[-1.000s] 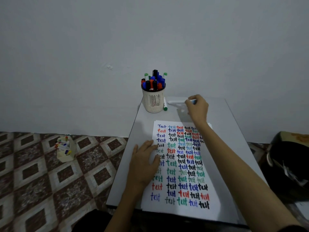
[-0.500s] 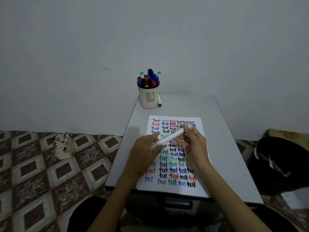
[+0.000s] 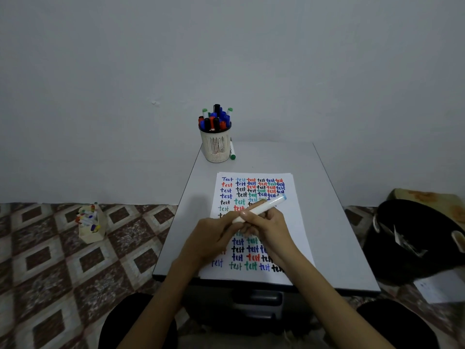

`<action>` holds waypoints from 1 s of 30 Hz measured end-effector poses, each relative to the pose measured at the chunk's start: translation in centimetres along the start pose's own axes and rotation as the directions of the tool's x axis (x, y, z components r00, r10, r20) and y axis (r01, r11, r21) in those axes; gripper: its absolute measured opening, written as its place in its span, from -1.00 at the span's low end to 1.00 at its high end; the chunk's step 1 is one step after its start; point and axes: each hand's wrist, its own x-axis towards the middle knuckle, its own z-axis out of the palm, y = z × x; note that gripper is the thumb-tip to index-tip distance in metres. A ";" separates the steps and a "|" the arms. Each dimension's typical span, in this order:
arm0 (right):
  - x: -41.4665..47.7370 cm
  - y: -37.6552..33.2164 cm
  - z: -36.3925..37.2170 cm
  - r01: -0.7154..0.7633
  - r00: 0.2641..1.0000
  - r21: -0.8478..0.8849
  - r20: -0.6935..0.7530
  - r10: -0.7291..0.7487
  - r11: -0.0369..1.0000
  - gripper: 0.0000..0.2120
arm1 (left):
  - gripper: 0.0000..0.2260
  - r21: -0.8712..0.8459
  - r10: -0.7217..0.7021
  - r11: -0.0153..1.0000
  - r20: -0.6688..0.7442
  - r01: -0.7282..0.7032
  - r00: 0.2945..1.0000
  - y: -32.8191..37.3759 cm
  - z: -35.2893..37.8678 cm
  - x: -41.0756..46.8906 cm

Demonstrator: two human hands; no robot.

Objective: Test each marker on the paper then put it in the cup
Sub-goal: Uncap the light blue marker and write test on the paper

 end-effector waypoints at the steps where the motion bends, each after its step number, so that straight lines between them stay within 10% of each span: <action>1: 0.0 -0.1 -0.1 -0.007 1.000 0.021 0.003 0.007 1.000 -0.85 | -0.71 0.008 0.008 1.000 -0.008 -0.008 1.000 0.0 0.0 0.0; 13: 4.6 -3.9 -4.7 0.223 0.937 0.338 -0.334 -0.105 0.914 -0.95 | -0.54 0.149 -0.074 0.986 0.004 0.073 0.997 -1.3 1.2 0.4; 22: 8.1 -3.9 -7.3 0.074 0.950 -0.337 -0.264 -0.169 0.938 -0.67 | -0.60 0.156 -0.109 0.982 -0.022 0.111 0.994 -2.3 1.6 0.5; 30: 8.9 -3.0 -7.7 0.076 0.934 -0.444 -0.283 -0.220 0.893 -0.64 | -0.59 0.130 -0.107 0.985 -0.027 0.110 0.994 -2.6 1.8 0.5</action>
